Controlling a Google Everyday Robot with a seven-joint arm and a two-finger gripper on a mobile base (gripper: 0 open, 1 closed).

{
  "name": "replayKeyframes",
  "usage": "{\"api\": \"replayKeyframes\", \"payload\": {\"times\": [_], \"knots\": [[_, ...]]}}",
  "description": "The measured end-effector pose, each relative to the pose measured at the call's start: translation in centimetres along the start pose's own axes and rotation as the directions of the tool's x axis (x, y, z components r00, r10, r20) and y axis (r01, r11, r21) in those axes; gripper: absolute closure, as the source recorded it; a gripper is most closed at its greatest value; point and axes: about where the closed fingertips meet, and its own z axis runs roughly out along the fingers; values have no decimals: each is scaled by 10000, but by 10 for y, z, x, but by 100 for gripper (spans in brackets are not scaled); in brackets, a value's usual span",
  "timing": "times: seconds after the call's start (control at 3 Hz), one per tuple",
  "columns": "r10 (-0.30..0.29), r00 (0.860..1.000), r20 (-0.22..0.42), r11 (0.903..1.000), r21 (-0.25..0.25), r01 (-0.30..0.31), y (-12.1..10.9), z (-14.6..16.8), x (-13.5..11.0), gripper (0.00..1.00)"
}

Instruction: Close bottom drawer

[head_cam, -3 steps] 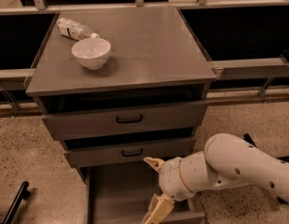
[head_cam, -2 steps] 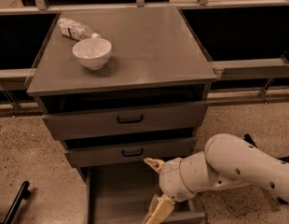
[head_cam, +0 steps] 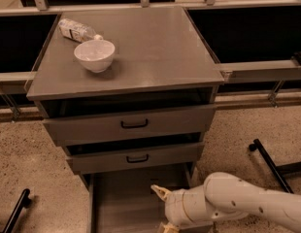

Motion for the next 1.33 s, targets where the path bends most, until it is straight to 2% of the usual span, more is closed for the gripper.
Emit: {"api": "replayKeyframes", "payload": {"times": [0.33,0.67,1.0,1.33], "knots": [[83,9999,77,9979,640,-88,-16,7,6,0],[84,9999,76,9979,640,-88,-16,7,6,0],[557,9980,-299,9974,466,-543,-22,15,26,0],[1229,9913,-473,9904,700,-1194,-33,23,85,18]]}}
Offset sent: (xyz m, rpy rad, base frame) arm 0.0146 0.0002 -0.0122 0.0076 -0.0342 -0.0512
